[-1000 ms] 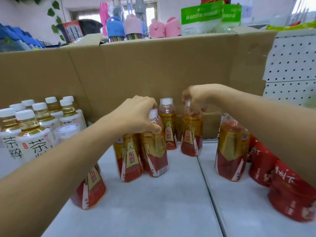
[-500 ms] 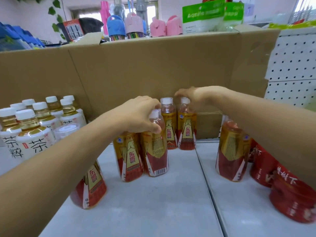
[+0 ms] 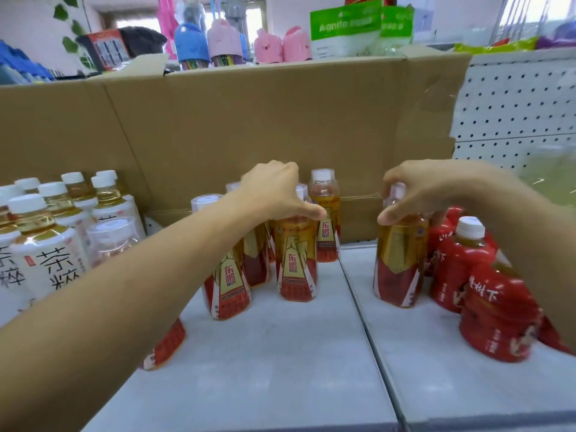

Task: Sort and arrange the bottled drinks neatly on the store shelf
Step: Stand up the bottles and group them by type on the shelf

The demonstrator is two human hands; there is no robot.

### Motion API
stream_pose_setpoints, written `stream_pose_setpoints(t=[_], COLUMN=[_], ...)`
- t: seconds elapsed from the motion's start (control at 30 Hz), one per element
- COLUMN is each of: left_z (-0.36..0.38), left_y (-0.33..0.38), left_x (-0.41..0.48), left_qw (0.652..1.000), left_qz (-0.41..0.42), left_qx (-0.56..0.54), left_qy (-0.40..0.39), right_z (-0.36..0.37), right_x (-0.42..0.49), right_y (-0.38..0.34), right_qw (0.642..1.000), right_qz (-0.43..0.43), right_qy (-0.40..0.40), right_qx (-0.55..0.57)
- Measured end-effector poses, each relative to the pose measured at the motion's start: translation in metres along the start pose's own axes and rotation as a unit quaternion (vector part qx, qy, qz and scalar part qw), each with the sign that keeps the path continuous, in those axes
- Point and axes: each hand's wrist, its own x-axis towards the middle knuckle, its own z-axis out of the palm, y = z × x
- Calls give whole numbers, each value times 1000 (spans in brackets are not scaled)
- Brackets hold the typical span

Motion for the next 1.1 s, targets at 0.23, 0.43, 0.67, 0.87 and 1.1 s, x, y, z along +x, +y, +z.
stream_pose_setpoints(t=[0.23, 0.43, 0.67, 0.87, 1.1], left_z=[-8, 4, 12, 17, -2], left_y=[-12, -11, -19, -20, -27], left_x=[-5, 2, 6, 13, -5], left_qw=[990, 996, 997, 999, 998], left_qz=[78, 59, 50, 31, 35], left_qx=[-52, -17, -20, -15, 28], left_qy=[-106, -61, -48, -32, -38], right_z=[8, 25, 20, 39, 55], right_x=[14, 27, 29, 43, 53], right_y=[-7, -35, -9, -25, -35], right_qw=[997, 989, 987, 965, 957], right_qz=[-29, -24, -78, -139, -147], right_qy=[37, 145, 7, 81, 106], right_qx=[67, -12, 142, 208, 226])
